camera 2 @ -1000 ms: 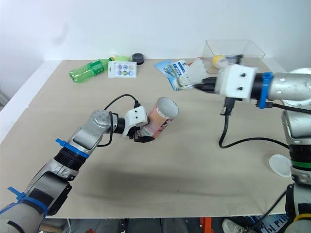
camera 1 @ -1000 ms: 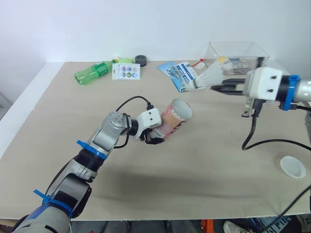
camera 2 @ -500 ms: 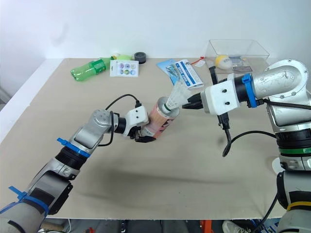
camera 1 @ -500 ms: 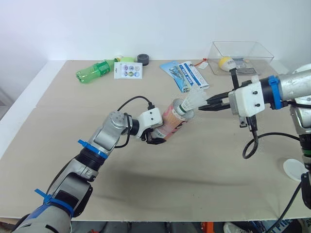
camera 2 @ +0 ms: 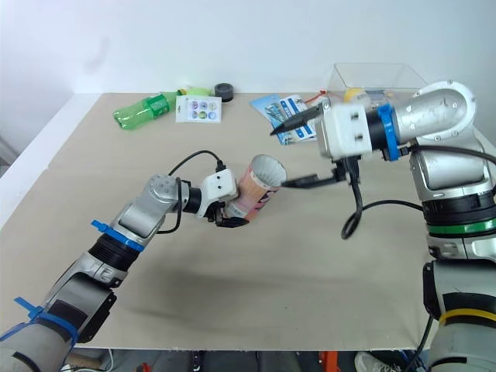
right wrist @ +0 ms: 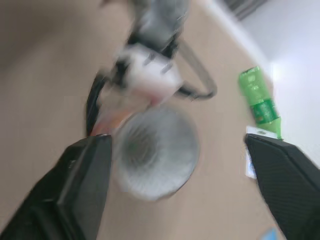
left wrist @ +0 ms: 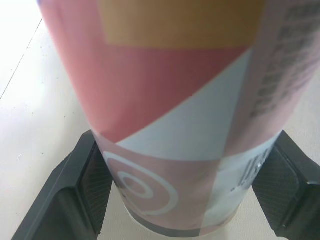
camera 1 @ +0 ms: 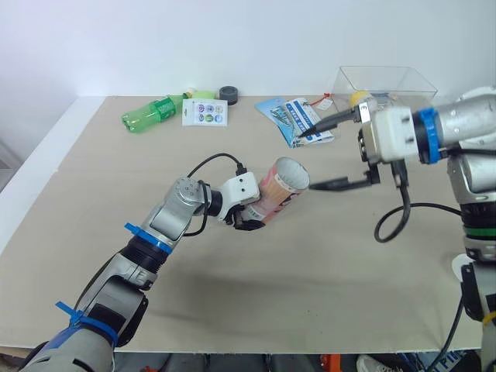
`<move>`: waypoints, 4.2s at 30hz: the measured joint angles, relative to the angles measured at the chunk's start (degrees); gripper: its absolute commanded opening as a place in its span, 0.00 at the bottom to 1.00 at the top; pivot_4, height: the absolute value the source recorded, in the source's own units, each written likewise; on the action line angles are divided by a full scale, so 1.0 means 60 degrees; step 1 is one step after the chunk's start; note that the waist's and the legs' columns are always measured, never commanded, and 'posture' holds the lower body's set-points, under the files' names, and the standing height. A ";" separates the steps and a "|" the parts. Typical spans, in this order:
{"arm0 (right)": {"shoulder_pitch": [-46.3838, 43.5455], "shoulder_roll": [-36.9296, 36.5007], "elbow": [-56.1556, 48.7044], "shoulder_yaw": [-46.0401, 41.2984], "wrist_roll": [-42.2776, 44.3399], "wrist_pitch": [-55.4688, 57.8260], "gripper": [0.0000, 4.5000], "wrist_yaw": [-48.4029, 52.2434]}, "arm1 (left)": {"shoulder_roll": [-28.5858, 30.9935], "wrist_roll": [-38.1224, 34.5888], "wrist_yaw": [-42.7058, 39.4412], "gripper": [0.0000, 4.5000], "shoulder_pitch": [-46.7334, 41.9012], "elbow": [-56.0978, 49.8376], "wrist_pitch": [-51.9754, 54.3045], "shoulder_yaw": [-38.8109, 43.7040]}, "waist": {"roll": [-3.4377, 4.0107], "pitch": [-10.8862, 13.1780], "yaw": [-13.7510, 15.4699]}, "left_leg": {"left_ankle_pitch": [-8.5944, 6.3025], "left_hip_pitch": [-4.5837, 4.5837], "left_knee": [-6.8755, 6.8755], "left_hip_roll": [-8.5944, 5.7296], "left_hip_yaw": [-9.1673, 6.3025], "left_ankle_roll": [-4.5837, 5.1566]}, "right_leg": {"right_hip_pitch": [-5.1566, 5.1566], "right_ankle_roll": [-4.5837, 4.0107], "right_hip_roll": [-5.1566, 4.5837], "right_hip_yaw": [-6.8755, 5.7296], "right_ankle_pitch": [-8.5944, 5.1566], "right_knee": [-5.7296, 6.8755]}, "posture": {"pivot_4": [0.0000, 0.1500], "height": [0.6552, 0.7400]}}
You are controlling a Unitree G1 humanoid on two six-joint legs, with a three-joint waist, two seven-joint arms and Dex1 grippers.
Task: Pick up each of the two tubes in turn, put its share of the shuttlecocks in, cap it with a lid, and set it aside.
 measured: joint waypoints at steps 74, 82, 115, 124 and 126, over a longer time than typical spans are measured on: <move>0.2128 0.0031 0.0867 -0.1974 0.4021 0.3208 0.86 -0.3539 | -0.1109 -0.0795 0.0882 0.81 0.1241 0.0743 -0.1769 0.1004 | -0.0002 0.0014 0.0045 | -0.0002 -0.0026 -0.0024 -0.0012 -0.0044 0.0002 | -0.0017 -0.0075 -0.0011 -0.0036 0.0007 0.0011 | 1.00 1.00; 0.5966 0.0235 -0.1487 -0.3018 0.3185 0.3449 0.99 -0.5068 | -0.1490 -0.1571 0.0982 0.81 0.2747 0.0753 -0.3519 0.1586 | 0.0006 0.0014 0.0022 | 0.0012 -0.0010 0.0005 -0.0007 -0.0026 0.0017 | 0.0000 0.0007 0.0002 -0.0018 0.0009 0.0010 | 1.00 1.00; 1.0775 -0.4503 0.1009 -0.4635 0.0029 0.4636 0.99 -0.2369 | -0.1909 -0.1084 0.1153 0.81 0.3484 -0.0160 -0.4001 0.0238 | -0.0013 0.0014 -0.0047 | 0.0017 0.0009 0.0035 -0.0009 0.0025 0.0024 | 0.0009 -0.0019 0.0001 0.0028 0.0001 0.0002 | 1.00 1.00; 1.0745 -0.4473 0.0831 -0.4268 -0.0186 0.5337 0.93 -0.2250 | -0.1914 -0.1104 0.1254 0.81 0.3525 -0.0267 -0.3834 0.0180 | -0.0015 0.0016 -0.0048 | 0.0017 0.0009 0.0035 -0.0011 0.0026 0.0023 | 0.0008 -0.0018 0.0000 0.0028 0.0001 0.0002 | 1.00 1.00; 1.0718 -0.4472 0.0836 -0.4088 -0.0219 0.5334 0.78 -0.2212 | -0.1911 -0.1117 0.1253 0.81 0.3525 -0.0269 -0.3818 0.0178 | -0.0013 0.0016 -0.0048 | 0.0017 0.0009 0.0035 -0.0009 0.0026 0.0023 | 0.0008 -0.0018 0.0001 0.0028 0.0000 0.0002 | 1.00 1.00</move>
